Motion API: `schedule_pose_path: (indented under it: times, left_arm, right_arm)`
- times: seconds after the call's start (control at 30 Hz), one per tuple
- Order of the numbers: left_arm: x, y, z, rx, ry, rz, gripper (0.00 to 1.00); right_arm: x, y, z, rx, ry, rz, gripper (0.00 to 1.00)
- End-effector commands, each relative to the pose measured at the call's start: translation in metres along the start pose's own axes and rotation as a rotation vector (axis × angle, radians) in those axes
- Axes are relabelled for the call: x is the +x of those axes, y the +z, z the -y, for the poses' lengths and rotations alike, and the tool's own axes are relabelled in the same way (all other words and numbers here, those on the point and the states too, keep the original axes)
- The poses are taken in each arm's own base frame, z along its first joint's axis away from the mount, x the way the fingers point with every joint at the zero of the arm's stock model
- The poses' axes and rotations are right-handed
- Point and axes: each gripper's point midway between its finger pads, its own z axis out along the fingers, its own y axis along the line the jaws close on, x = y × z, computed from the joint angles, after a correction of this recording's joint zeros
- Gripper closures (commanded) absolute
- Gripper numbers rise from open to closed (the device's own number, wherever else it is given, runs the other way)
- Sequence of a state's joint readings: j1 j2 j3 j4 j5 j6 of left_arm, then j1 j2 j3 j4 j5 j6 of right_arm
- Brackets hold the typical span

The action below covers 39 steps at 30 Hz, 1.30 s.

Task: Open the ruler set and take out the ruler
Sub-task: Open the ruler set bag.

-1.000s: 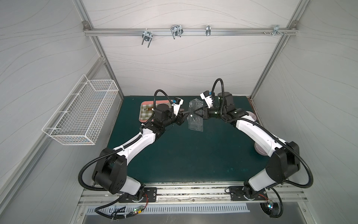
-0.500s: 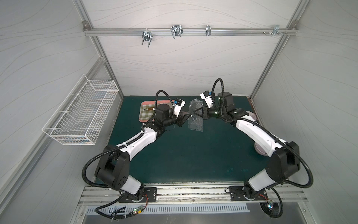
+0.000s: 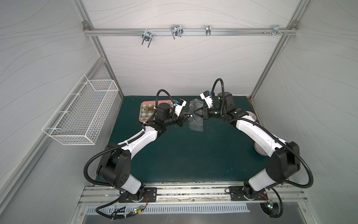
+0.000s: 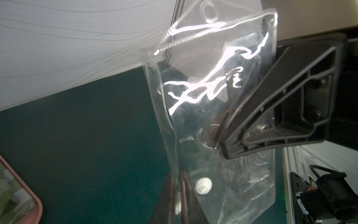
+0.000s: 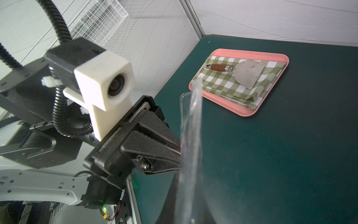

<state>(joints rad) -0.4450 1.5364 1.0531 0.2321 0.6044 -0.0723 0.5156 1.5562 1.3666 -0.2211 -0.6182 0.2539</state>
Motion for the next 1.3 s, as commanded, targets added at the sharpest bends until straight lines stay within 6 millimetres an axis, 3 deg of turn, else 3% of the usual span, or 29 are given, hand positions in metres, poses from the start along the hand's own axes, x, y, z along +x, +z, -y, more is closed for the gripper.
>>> schedule_pose_path:
  times: [0.0, 0.23, 0.63, 0.93, 1.07, 1.27]
  left_arm:
    - [-0.022, 0.001, 0.011, 0.065, 0.037, 0.033, 0.91]
    - [-0.023, -0.001, 0.008, 0.048, 0.035, 0.035, 1.0]
    - [-0.025, -0.012, -0.008, -0.02, 0.013, 0.03, 1.0]
    - [-0.033, -0.024, -0.008, -0.028, 0.023, 0.003, 1.0]
    - [-0.035, -0.026, -0.004, -0.012, 0.024, -0.011, 1.0]
    - [-0.04, -0.03, -0.001, -0.004, 0.028, -0.022, 1.0]
  right_arm:
    - [-0.007, -0.01, -0.013, -0.032, -0.039, 0.023, 1.0]
    - [-0.007, -0.011, -0.015, -0.037, -0.04, 0.027, 1.0]
    - [-0.004, -0.013, -0.012, -0.047, -0.033, 0.021, 1.0]
    - [0.0, -0.014, 0.001, -0.029, -0.01, 0.017, 0.95]
    - [0.001, -0.015, 0.006, -0.024, 0.003, 0.015, 0.88]
    - [0.003, -0.016, 0.013, -0.019, 0.012, 0.013, 0.63]
